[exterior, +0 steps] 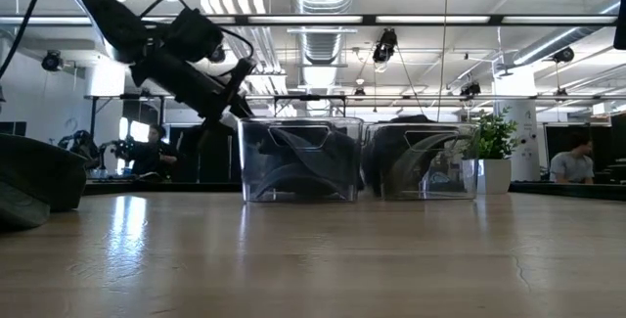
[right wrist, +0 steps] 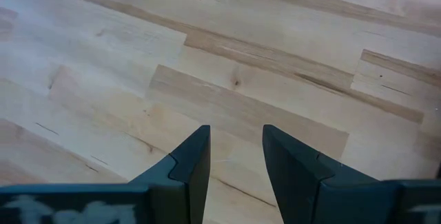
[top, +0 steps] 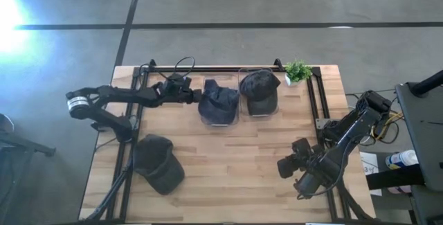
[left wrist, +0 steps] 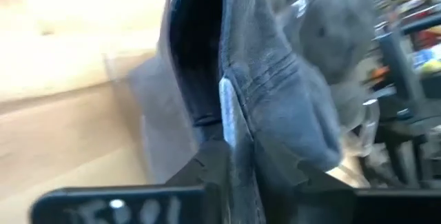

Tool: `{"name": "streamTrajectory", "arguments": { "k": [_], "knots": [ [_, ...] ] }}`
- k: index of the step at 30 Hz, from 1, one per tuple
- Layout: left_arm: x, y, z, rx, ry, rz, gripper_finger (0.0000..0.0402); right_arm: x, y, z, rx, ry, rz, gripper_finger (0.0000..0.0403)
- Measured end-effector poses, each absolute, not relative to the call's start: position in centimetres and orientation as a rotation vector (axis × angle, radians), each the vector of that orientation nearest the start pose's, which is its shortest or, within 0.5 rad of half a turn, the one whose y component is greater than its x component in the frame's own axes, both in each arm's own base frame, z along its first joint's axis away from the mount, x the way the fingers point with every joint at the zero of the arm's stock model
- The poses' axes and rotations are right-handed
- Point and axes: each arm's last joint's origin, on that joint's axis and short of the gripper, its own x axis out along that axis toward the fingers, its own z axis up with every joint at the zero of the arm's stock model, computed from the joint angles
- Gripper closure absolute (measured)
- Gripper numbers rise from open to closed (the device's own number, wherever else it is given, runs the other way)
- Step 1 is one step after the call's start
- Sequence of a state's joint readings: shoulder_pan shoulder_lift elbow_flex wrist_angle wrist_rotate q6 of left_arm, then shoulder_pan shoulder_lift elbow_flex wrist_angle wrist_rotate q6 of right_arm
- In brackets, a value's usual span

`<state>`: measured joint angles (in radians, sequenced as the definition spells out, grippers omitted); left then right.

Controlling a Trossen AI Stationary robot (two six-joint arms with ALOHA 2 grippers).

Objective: Pick & Place hat
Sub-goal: Put the blue cap into the left transparent bin, then put the black cap into the right transparent bin

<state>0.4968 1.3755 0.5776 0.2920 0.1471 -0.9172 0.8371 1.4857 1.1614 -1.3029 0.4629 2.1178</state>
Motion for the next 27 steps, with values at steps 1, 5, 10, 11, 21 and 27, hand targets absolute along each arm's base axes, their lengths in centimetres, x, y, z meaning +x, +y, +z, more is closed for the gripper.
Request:
{"name": "streamTrajectory", "arguments": {
  "k": [1,5,10,11,21,27],
  "knots": [
    [23.7,12.2,18.3,-1.046,0.324,0.555,0.0336,17.3,17.2,25.2,0.826,0.875,-0.979,0.0273],
    [23.7,11.4,19.3,-1.035,0.414,0.562,0.0287,17.3,17.2,25.2,0.822,0.877,-0.976,0.0273],
    [23.8,10.5,21.5,-0.951,0.522,0.600,0.0248,17.3,17.2,25.2,0.789,0.893,-0.954,0.0273],
    [23.7,10.3,21.8,-0.922,0.565,0.627,0.0246,17.3,17.2,25.2,0.784,0.895,-0.951,0.0273],
    [22.6,7.7,24.7,-0.828,0.723,0.635,0.0243,17.3,17.3,25.2,0.745,0.908,-0.922,0.0273],
    [21.7,2.1,26.4,-0.843,0.729,0.510,0.0243,17.7,17.7,25.2,0.742,0.921,-0.847,0.0273]
  ]
}}
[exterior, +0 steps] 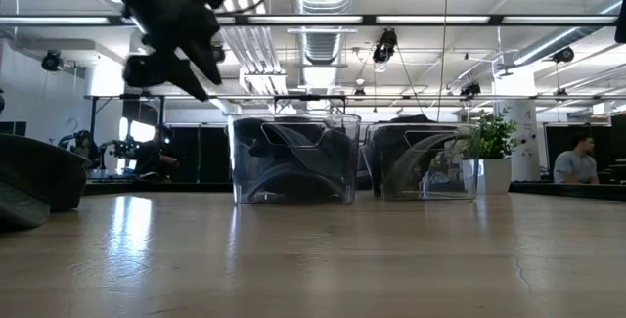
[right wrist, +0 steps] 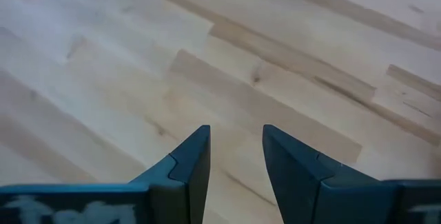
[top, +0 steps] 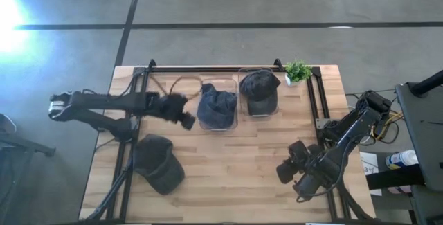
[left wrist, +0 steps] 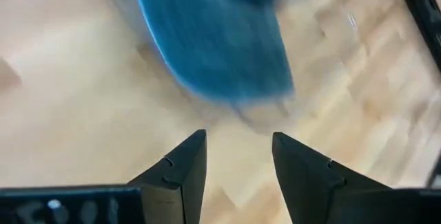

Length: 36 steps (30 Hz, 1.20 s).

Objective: Pick & Place hat
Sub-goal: Put the black cap into the right transparent bin

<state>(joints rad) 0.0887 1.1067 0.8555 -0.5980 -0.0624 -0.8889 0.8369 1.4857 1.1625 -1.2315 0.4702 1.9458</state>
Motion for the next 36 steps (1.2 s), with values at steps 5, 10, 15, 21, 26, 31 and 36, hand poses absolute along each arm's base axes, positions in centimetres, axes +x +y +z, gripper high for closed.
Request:
{"name": "streamTrajectory", "arguments": {
  "k": [5,10,15,21,26,31,36],
  "knots": [
    [20.3,-3.6,26.4,-0.879,0.806,0.486,0.0243,18.0,18.0,25.2,0.733,0.929,-0.789,0.0273],
    [18.7,-9.3,25.1,-0.901,0.954,0.435,0.0243,18.7,18.8,25.3,0.745,0.926,-0.683,0.0273],
    [16.9,-13.8,23.6,-0.937,1.111,0.507,0.0254,19.8,20.0,25.2,0.804,0.886,-0.517,0.0273],
    [16.5,-16.7,23.6,-0.815,1.211,0.694,0.0272,20.1,20.3,24.1,0.847,0.855,-0.476,0.0273],
    [17.5,-18.0,21.4,-0.727,1.280,0.774,0.0270,20.7,21.0,23.2,0.931,0.807,-0.378,0.0273],
    [18.2,-18.8,19.4,-0.678,1.299,0.819,0.0268,21.2,21.6,22.4,1.054,0.733,-0.269,0.0273],
    [18.9,-18.9,18.3,-0.635,1.233,0.848,0.0269,21.3,21.7,21.9,1.089,0.713,-0.240,0.0273]
  ]
}}
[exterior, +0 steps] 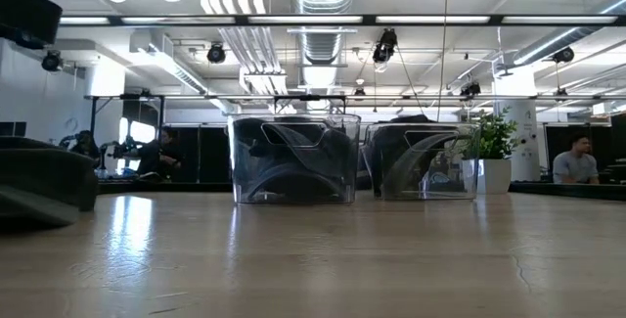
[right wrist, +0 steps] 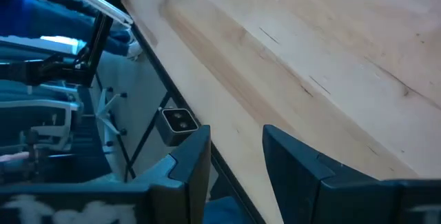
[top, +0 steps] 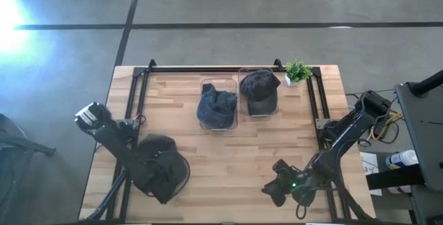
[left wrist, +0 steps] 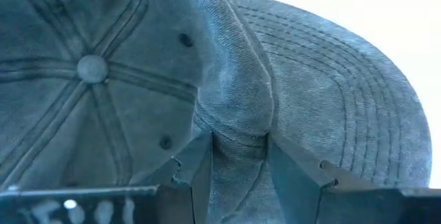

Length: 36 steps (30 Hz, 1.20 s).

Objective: Pick & Place hat
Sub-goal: Put the black cap into the right transparent bin

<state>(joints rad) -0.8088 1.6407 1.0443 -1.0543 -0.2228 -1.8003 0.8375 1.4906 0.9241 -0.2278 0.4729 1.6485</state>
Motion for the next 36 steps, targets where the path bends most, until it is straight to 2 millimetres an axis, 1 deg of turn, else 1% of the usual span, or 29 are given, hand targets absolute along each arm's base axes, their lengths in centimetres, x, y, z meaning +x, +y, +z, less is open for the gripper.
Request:
{"name": "streamTrajectory", "arguments": {
  "k": [2,4,8,10,12,14,16,18,21,23,24,26,28,31,34,36],
  "knots": [
    [19.5,-18.9,18.1,-0.639,1.172,0.834,0.0270,21.3,21.7,21.9,1.086,0.713,-0.239,0.0273],
    [20.6,-19.0,18.1,-0.678,1.100,0.781,0.0273,21.3,21.6,21.9,1.078,0.715,-0.237,0.0273],
    [23.2,-19.7,18.5,-0.754,0.931,0.591,0.0289,21.3,21.6,21.9,1.075,0.717,-0.234,0.0273],
    [24.6,-20.0,19.0,-0.772,0.836,0.499,0.0297,21.3,21.6,21.8,1.080,0.718,-0.237,0.0273],
    [26.1,-20.1,19.8,-0.797,0.702,0.417,0.0305,21.2,21.6,21.8,1.082,0.725,-0.235,0.0273],
    [27.4,-19.9,20.6,-0.809,0.609,0.366,0.0312,21.2,21.7,21.7,1.093,0.741,-0.233,0.0273],
    [28.0,-19.4,21.3,-0.800,0.621,0.364,0.0318,21.1,21.6,21.4,1.107,0.757,-0.242,0.0273],
    [28.0,-19.2,22.1,-0.756,0.682,0.401,0.0324,20.9,21.5,21.1,1.130,0.774,-0.255,0.0273],
    [26.8,-18.9,22.9,-0.729,0.838,0.502,0.0331,20.6,21.3,20.4,1.163,0.806,-0.278,0.0273],
    [26.2,-18.7,22.7,-0.750,0.968,0.534,0.0333,20.4,21.2,19.9,1.182,0.822,-0.295,0.0273],
    [26.0,-18.8,22.5,-0.770,1.025,0.521,0.0333,20.3,21.2,19.7,1.192,0.826,-0.304,0.0273],
    [26.0,-19.1,22.0,-0.819,1.076,0.467,0.0333,20.2,21.1,19.3,1.201,0.850,-0.317,0.0273],
    [26.1,-19.4,21.1,-0.863,1.079,0.421,0.0333,20.2,21.4,18.8,1.209,0.903,-0.308,0.0273],
    [26.6,-19.7,19.0,-0.917,1.062,0.395,0.0333,20.8,22.3,17.8,1.240,0.977,-0.256,0.0273],
    [27.4,-20.1,17.2,-0.965,1.023,0.362,0.0333,21.6,23.3,16.5,1.269,0.967,-0.219,0.0273],
    [28.1,-20.3,16.2,-0.985,1.003,0.346,0.0333,22.0,23.6,15.7,1.283,0.930,-0.234,0.0273]
  ]
}}
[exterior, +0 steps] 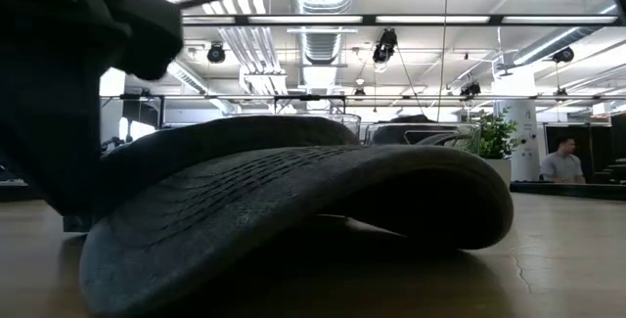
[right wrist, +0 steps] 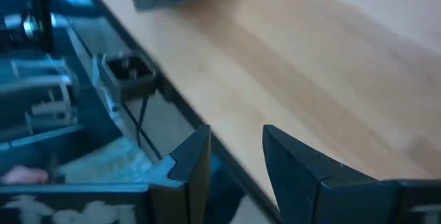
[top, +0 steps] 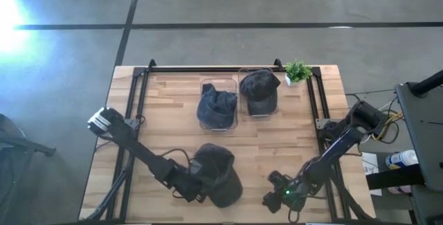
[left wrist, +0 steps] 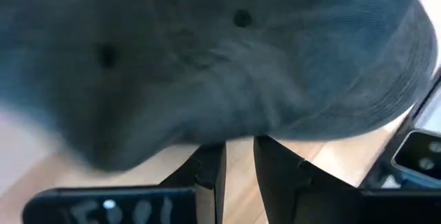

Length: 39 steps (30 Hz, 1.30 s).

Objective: Pick & Place hat
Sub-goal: Put the black cap into the right transparent bin

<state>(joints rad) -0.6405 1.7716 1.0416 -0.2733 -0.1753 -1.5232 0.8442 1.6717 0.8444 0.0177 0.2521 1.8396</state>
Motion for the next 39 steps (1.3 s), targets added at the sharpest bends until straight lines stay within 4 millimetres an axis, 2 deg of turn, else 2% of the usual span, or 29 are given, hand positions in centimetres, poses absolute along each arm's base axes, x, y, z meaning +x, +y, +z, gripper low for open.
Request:
{"name": "streamTrajectory", "arguments": {
  "k": [5,12,15,19,25,27,30,34,39],
  "knots": [
    [29.7,-21.2,15.0,-0.994,0.976,0.310,0.0333,22.6,23.6,14.5,1.310,0.826,-0.317,0.0273],
    [32.6,-21.9,15.4,-0.926,0.939,0.246,0.0333,23.2,23.5,14.3,1.328,0.800,-0.302,0.0273],
    [33.9,-22.3,16.7,-0.880,0.902,0.185,0.0333,23.3,23.4,14.3,1.326,0.792,-0.311,0.0273],
    [35.2,-23.0,19.3,-0.780,0.832,0.087,0.0333,23.3,23.3,14.3,1.321,0.769,-0.326,0.0273],
    [34.4,-22.6,22.0,-0.561,0.980,0.176,0.0333,23.4,23.2,14.3,1.324,0.747,-0.336,0.0273],
    [34.2,-22.3,22.0,-0.463,0.993,0.206,0.0333,23.5,23.2,14.1,1.322,0.746,-0.339,0.0273],
    [34.5,-21.9,20.9,-0.409,0.998,0.200,0.0333,23.7,23.3,13.4,1.322,0.747,-0.347,0.0273],
    [35.3,-21.1,19.0,-0.439,0.983,0.205,0.0333,24.3,23.8,12.1,1.356,0.716,-0.340,0.0273],
    [36.2,-21.1,18.2,-0.508,0.955,0.149,0.0333,24.5,23.9,12.1,1.363,0.640,-0.338,0.0273]
  ]
}}
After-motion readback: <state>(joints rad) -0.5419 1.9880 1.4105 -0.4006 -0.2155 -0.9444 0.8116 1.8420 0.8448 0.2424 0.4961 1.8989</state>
